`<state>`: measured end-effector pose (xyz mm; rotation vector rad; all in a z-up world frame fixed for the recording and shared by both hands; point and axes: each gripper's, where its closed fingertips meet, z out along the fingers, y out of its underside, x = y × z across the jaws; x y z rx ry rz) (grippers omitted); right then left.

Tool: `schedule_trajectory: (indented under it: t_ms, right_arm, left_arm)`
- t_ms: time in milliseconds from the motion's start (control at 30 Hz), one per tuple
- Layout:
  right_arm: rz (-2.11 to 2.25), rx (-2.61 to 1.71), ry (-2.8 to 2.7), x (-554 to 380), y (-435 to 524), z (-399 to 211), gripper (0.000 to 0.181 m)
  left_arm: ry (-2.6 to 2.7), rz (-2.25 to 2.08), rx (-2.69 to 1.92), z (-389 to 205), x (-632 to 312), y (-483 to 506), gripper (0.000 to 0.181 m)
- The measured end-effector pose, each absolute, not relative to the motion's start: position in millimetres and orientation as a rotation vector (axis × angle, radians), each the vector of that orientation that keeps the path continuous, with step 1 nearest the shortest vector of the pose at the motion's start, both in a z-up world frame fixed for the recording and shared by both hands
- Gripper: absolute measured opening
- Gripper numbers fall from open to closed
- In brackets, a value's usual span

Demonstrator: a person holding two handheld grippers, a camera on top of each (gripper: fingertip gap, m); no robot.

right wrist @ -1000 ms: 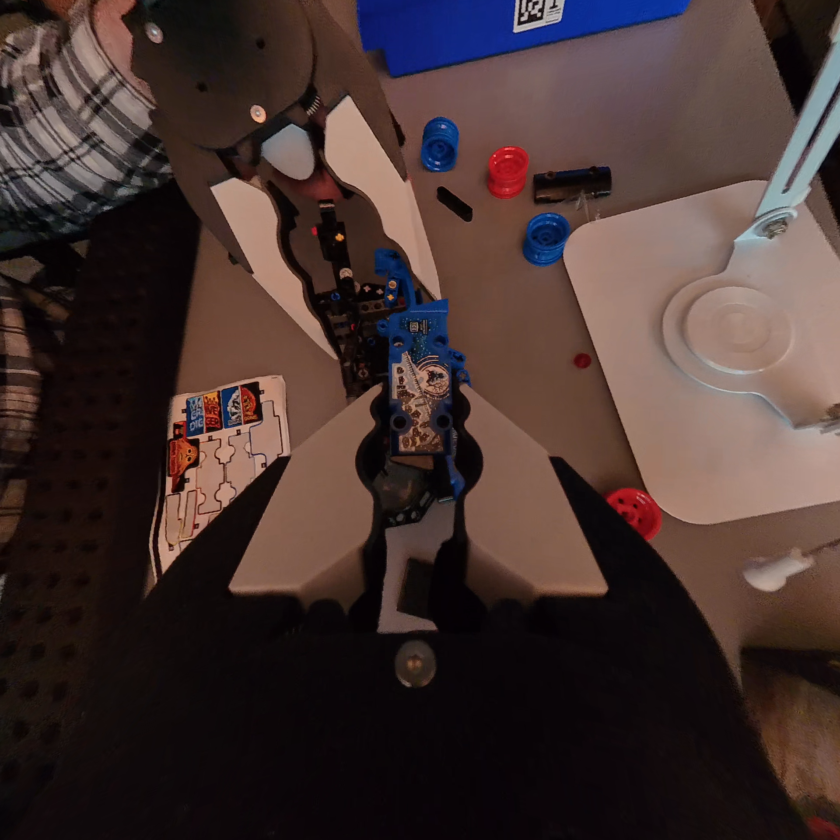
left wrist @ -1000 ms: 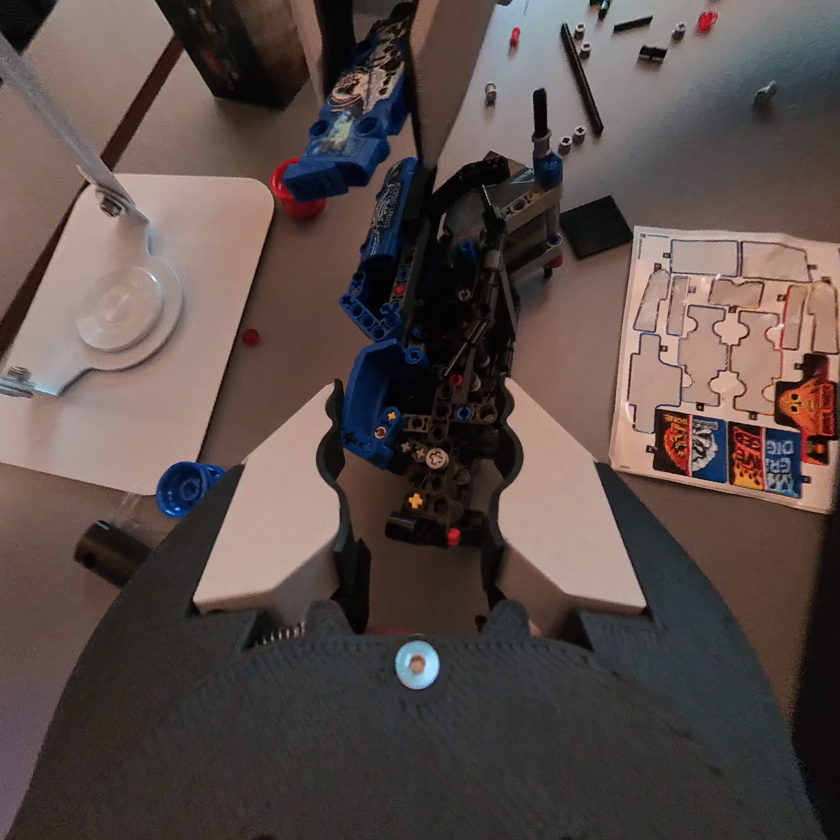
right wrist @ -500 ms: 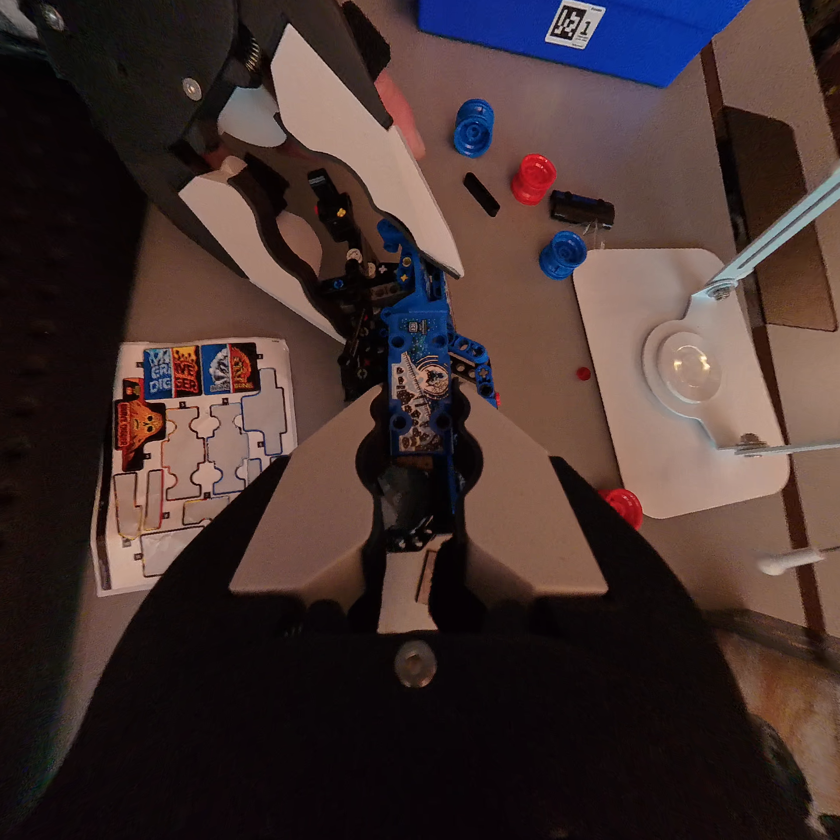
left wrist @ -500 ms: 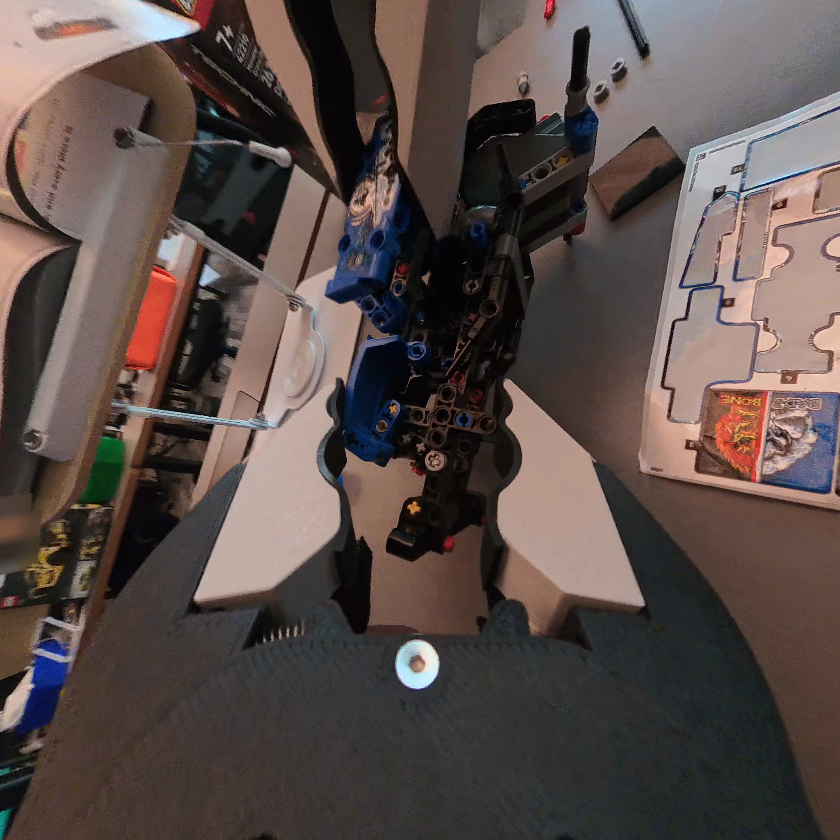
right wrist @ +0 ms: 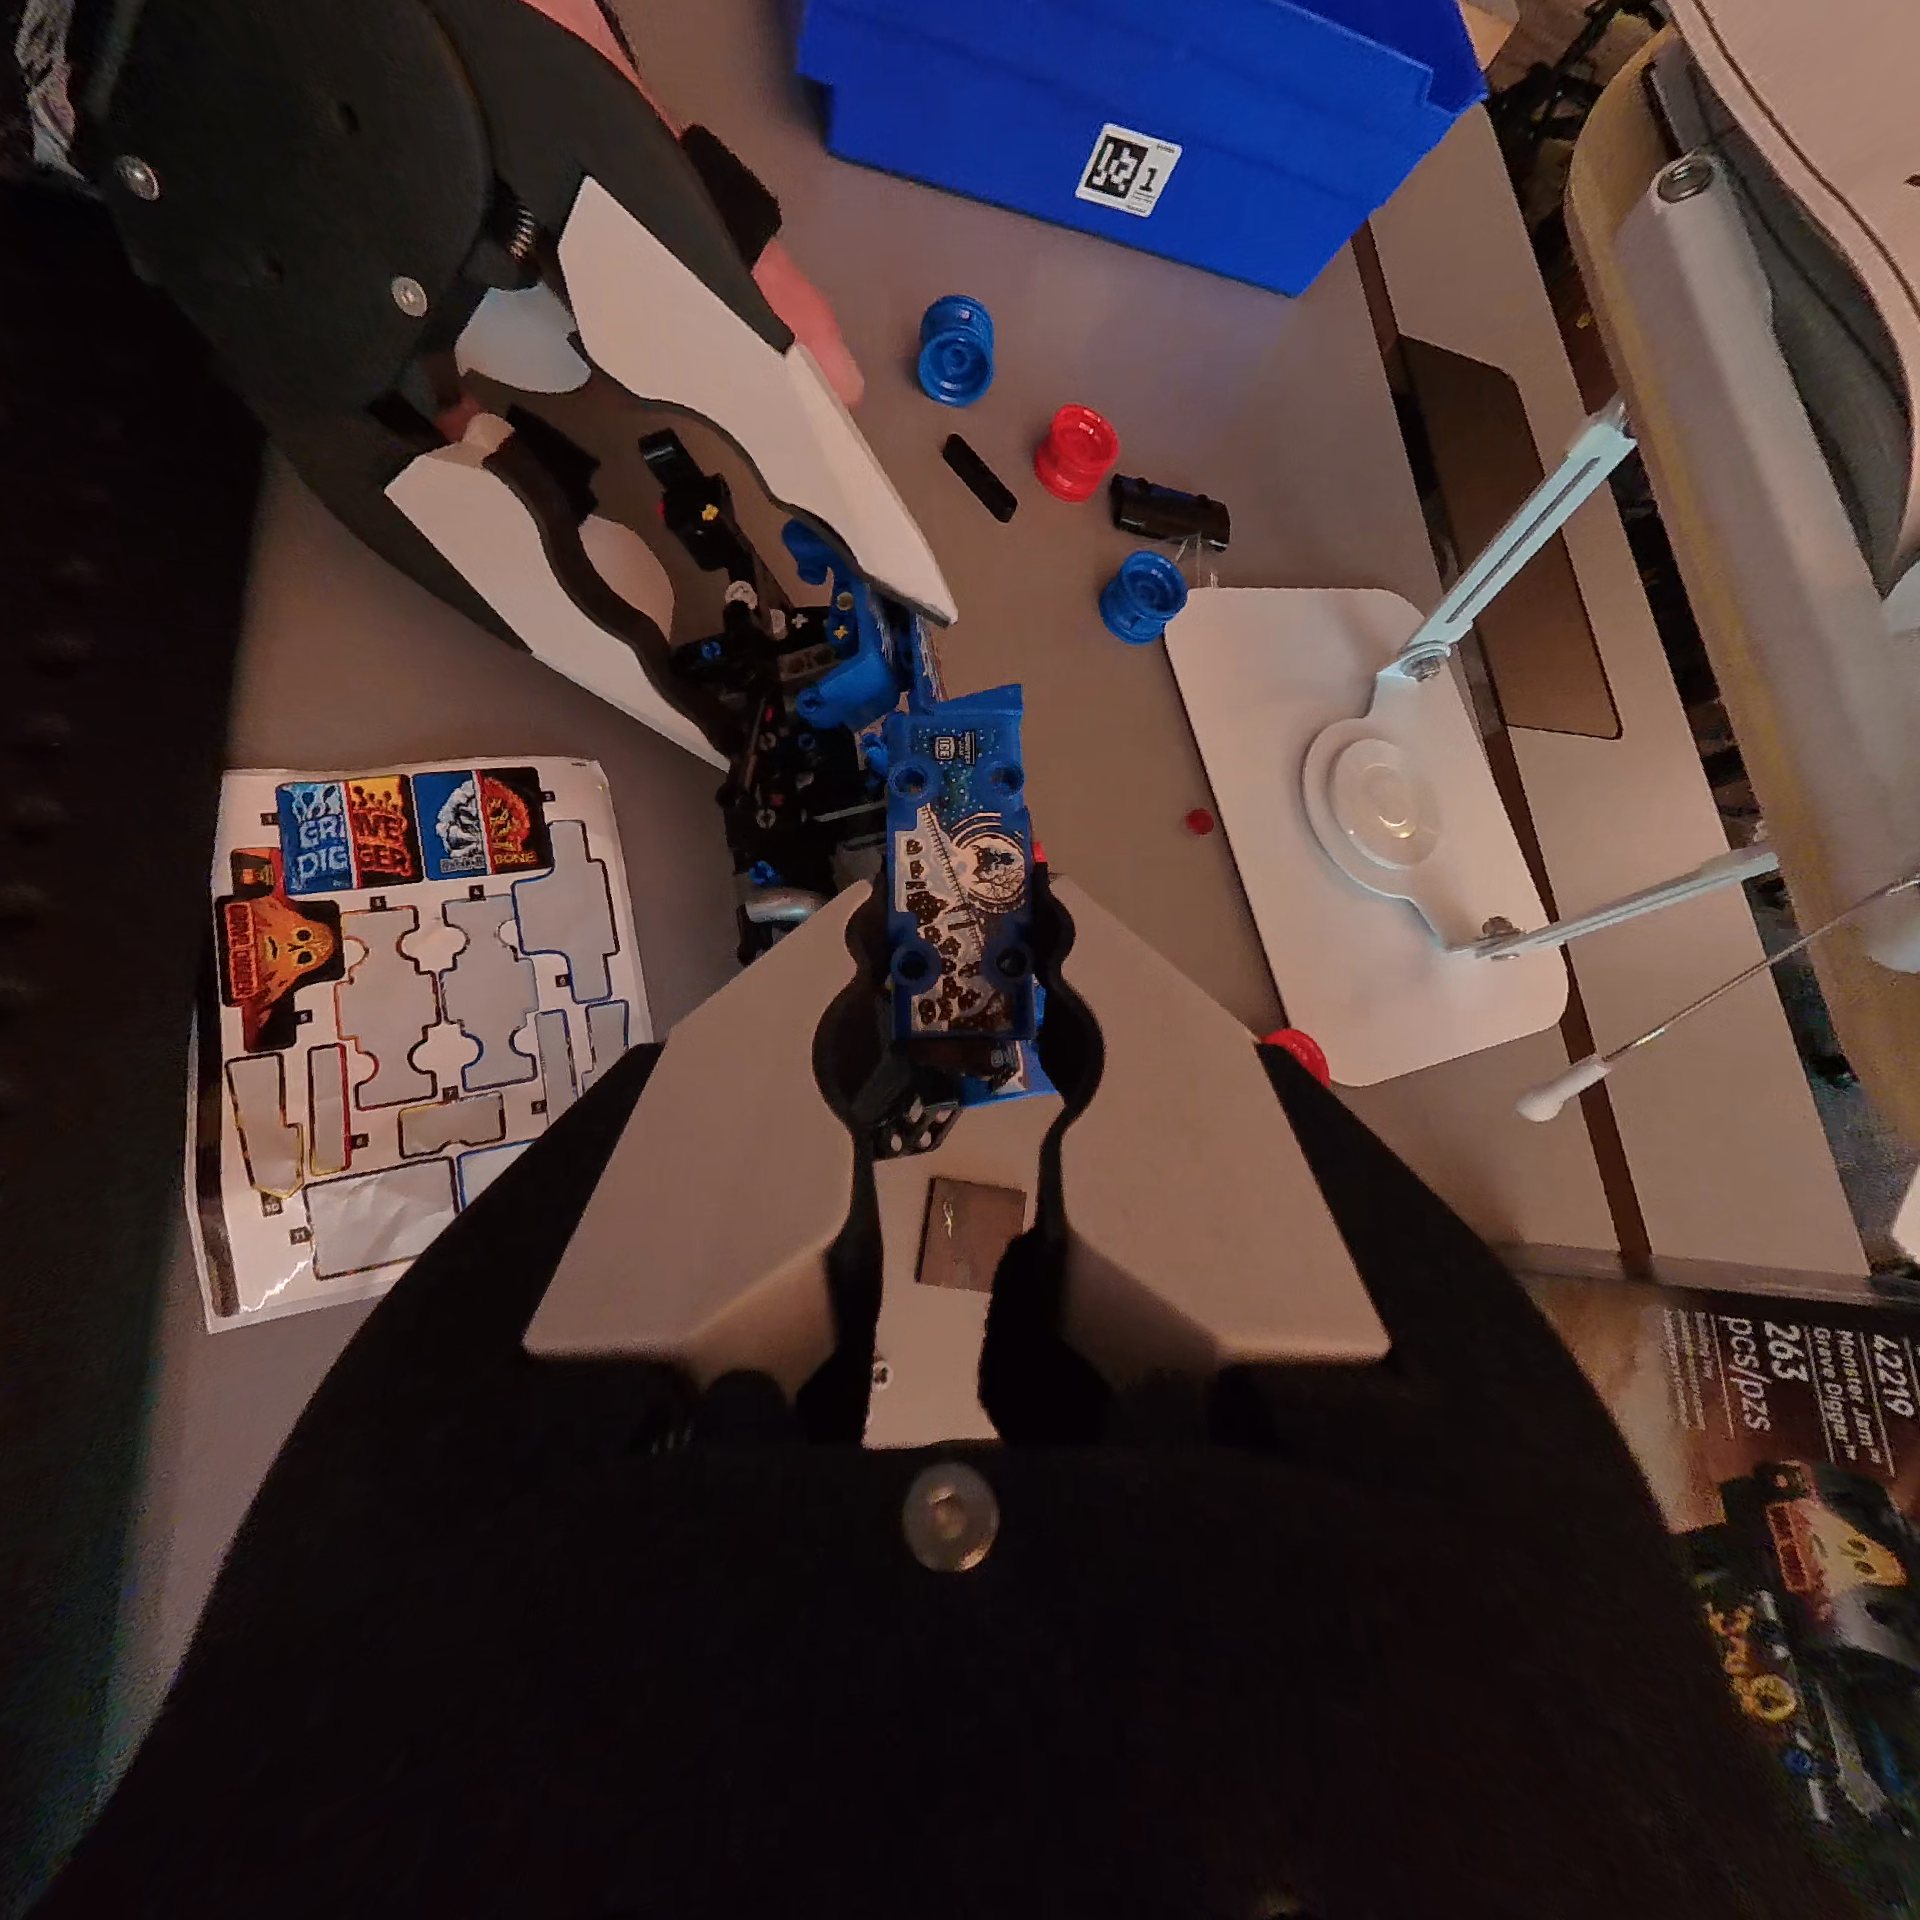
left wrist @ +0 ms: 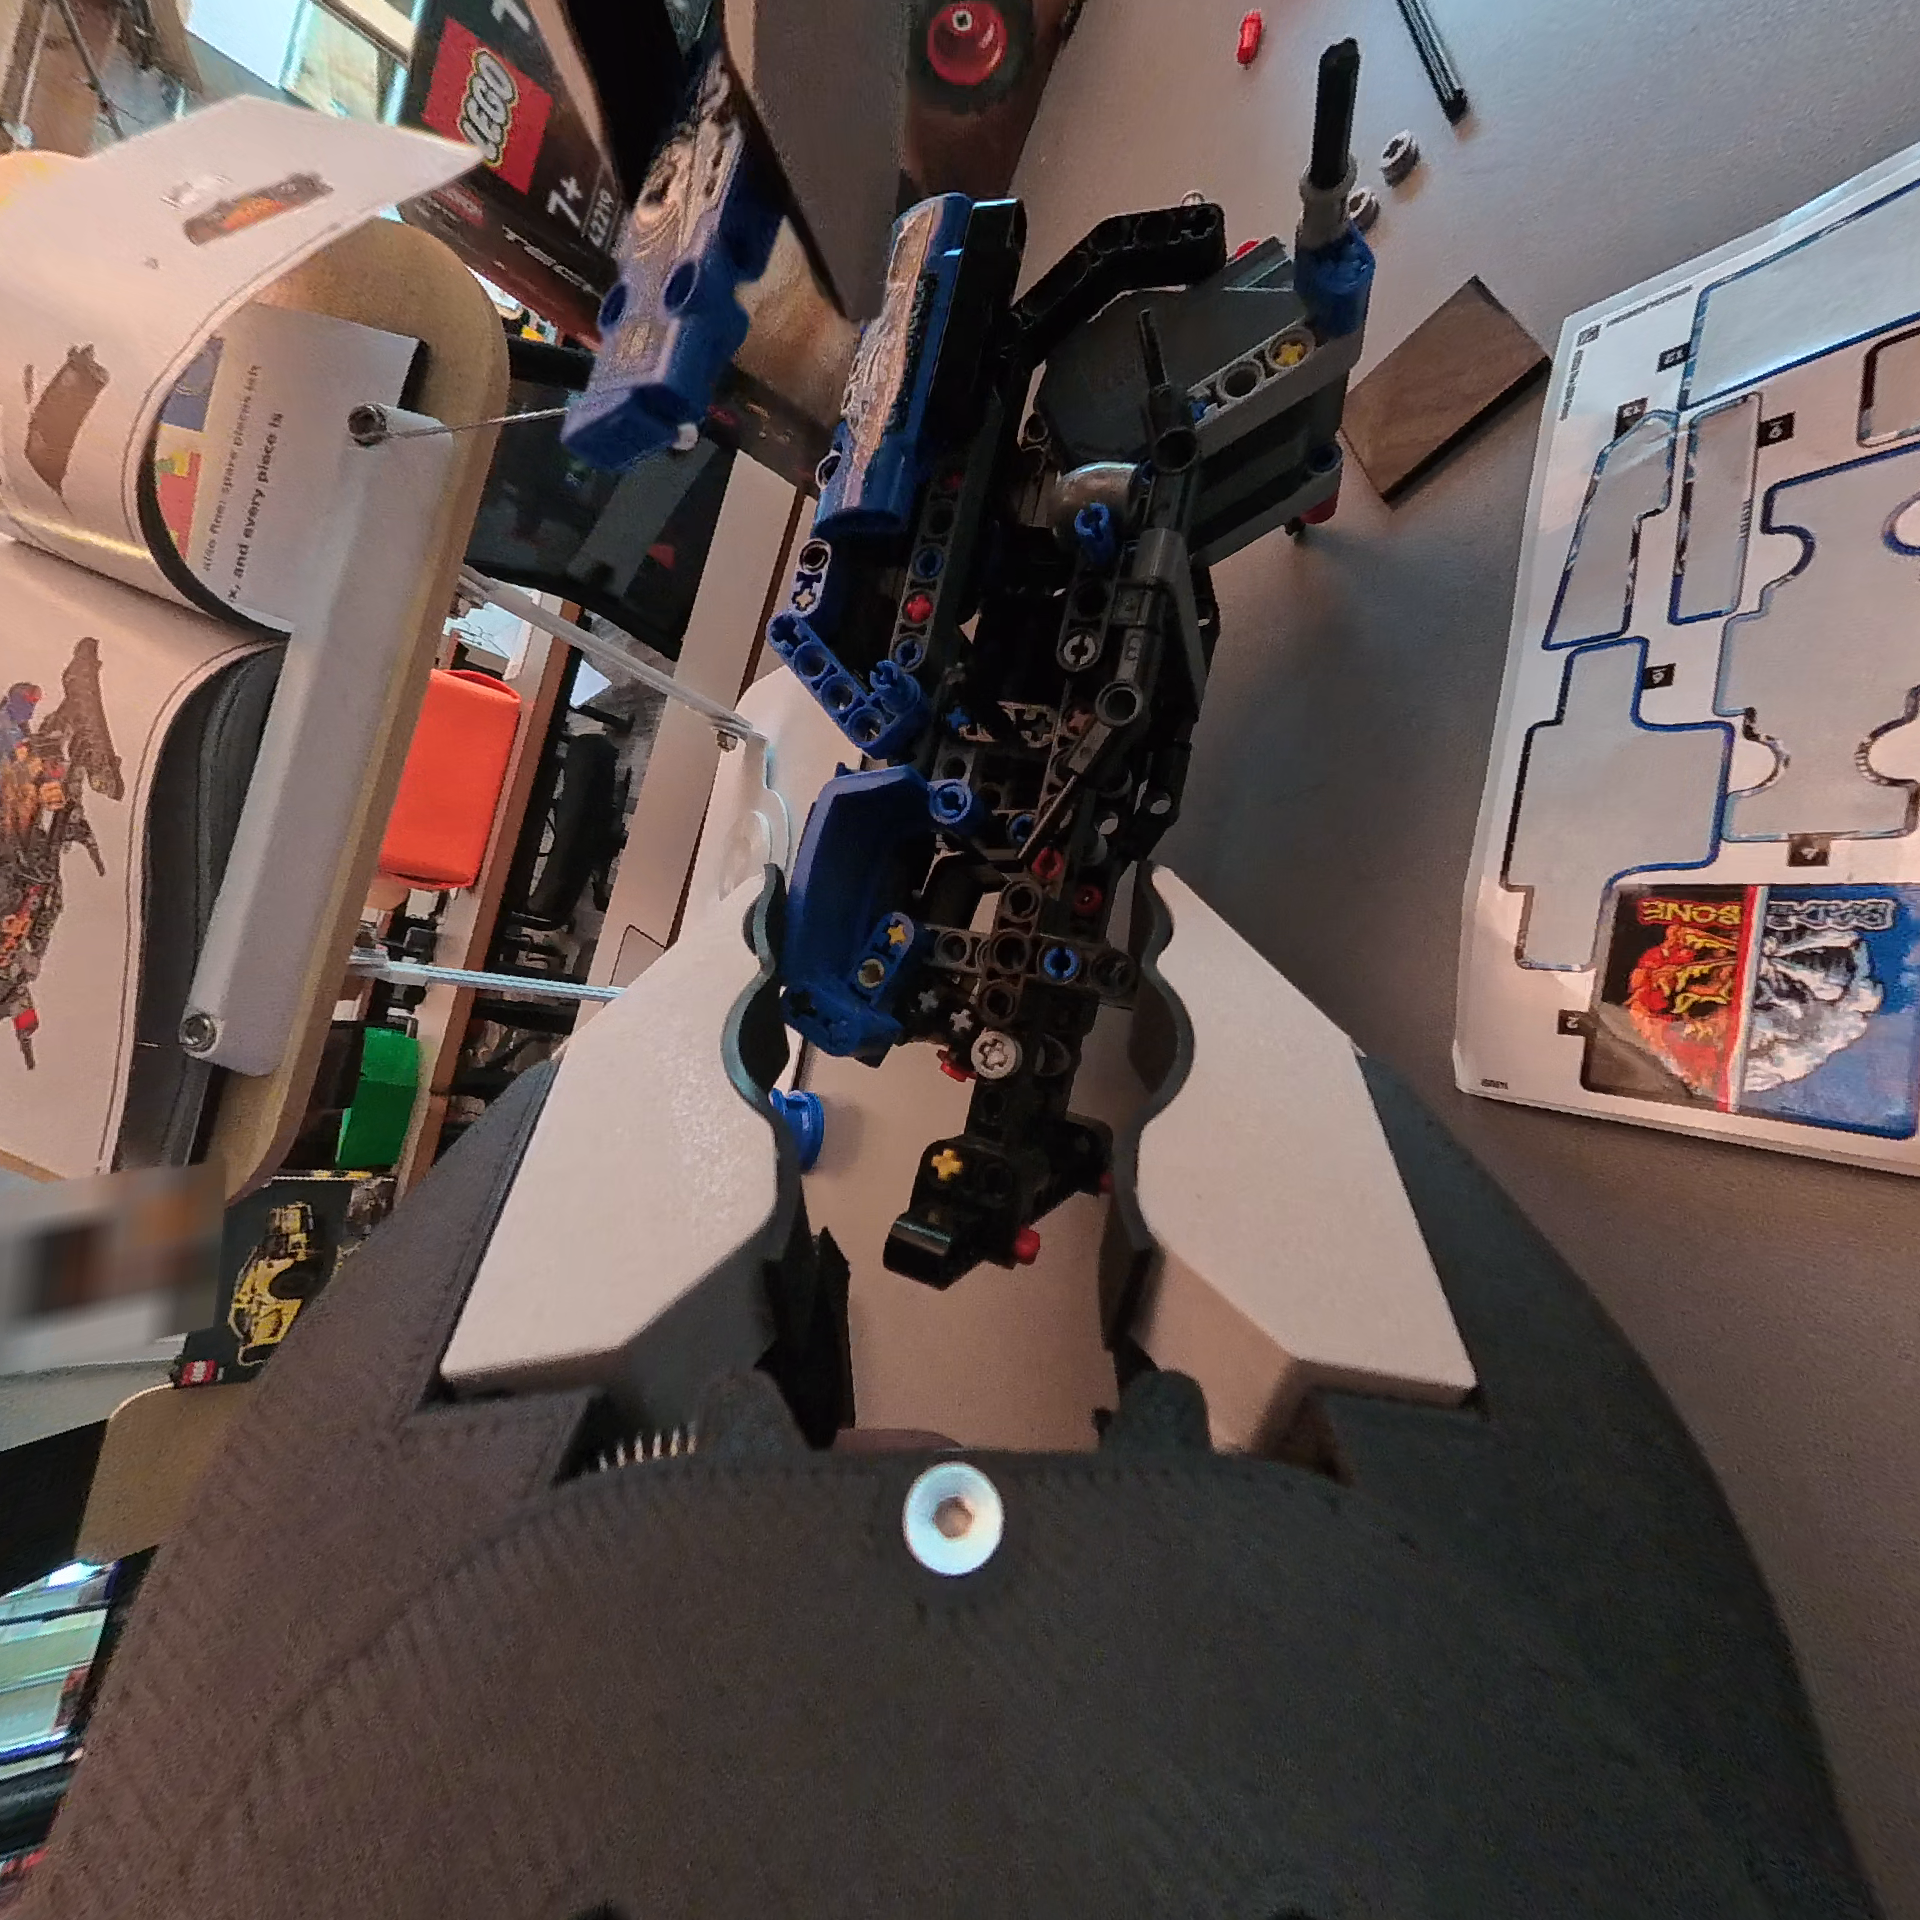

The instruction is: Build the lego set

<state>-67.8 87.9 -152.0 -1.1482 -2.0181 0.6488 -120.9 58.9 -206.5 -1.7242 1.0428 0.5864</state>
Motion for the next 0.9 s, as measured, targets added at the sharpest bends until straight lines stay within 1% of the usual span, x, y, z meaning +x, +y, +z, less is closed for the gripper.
schedule_trajectory:
  t_ms: [333,400,533,633,767,867,900]
  right_arm:
    - [0.579,-1.115,-2.028,-62,78,-172,0.024]
    - [0.584,-1.087,-2.020,-61,73,-172,0.024]
    - [0.479,-0.983,-1.989,-56,68,-174,0.024]
    - [0.422,-0.948,-1.955,-54,66,-175,0.024]
    - [0.331,-0.917,-1.943,-55,65,-183,0.024]
    - [0.321,-0.910,-1.945,-56,65,-188,0.024]
    - [0.314,-0.914,-1.948,-57,67,-190,0.024]
  left_arm:
    - [1.080,0.670,-1.704,-210,-115,52,0.066]
    - [1.097,0.690,-1.702,-213,-112,47,0.072]
    - [1.126,0.669,-1.712,-218,-105,38,0.078]
    - [1.147,0.588,-1.738,-223,-98,28,0.084]
    - [1.192,0.360,-1.842,-219,-88,5,0.080]
    - [1.110,0.223,-1.893,-200,-98,9,0.080]
    - [1.085,0.199,-1.913,-197,-102,16,0.083]
